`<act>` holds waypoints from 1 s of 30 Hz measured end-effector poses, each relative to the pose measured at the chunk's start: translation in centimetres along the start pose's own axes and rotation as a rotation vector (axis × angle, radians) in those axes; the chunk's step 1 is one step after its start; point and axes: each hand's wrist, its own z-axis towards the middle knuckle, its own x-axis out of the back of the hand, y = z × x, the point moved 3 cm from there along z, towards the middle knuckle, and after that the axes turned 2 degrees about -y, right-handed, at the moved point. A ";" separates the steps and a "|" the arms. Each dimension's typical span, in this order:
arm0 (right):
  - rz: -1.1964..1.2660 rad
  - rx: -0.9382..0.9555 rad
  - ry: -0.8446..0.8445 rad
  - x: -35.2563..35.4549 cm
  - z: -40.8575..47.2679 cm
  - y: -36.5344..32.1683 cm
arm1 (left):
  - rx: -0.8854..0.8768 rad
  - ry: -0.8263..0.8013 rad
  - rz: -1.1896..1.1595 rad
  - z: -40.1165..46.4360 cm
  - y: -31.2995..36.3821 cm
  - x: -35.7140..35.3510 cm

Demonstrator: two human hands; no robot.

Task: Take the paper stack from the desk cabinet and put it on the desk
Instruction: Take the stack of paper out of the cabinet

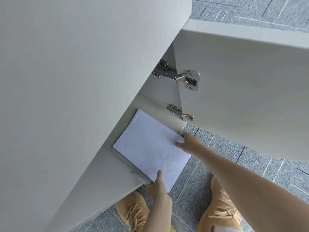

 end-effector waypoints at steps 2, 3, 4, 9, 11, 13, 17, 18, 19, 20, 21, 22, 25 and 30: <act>-0.004 0.012 -0.010 0.1 0.3 -0.4 | 0.029 -0.086 -0.059 1.7 -0.2 0.4; 0.007 0.014 -0.015 0.2 0.5 -0.6 | 0.047 -0.162 -0.072 2.3 -0.2 0.4; 0.022 0.014 -0.020 0.3 0.8 -0.7 | 0.065 -0.235 -0.084 2.9 -0.1 0.3; -0.010 0.013 -0.064 0.4 0.9 -0.4 | 0.043 -0.398 -0.140 3.8 0.4 0.2; -0.035 0.012 -0.087 0.3 0.5 -0.4 | 0.020 -0.430 -0.123 3.3 0.6 0.3; -0.022 0.002 -0.106 0.5 0.1 -0.3 | -0.005 -0.466 -0.103 3.0 0.5 0.7; -0.015 -0.017 -0.119 1.6 -2.2 -0.1 | -0.074 -0.501 -0.044 1.3 0.1 1.6; -0.014 -0.024 -0.110 2.0 -3.1 0.0 | -0.084 -0.477 -0.043 0.5 0.0 1.9; -0.014 -0.028 -0.103 2.3 -4.0 0.0 | -0.091 -0.454 -0.040 -0.4 0.0 2.3; -0.004 -0.038 -0.096 2.6 -5.1 0.0 | -0.091 -0.433 -0.026 -1.3 -0.1 2.6; 0.009 -0.046 -0.088 2.9 -6.3 0.1 | -0.094 -0.410 -0.004 -2.5 0.0 3.0; 0.022 -0.055 -0.080 3.3 -7.6 0.1 | -0.103 -0.389 0.016 -3.4 0.0 3.6; 0.041 -0.070 -0.057 5.0 -11.9 0.2 | -0.154 -0.396 0.068 -7.2 0.3 5.3; 0.231 -0.054 -0.066 8.7 -20.9 0.6 | -0.267 -0.446 0.137 -13.6 0.2 8.5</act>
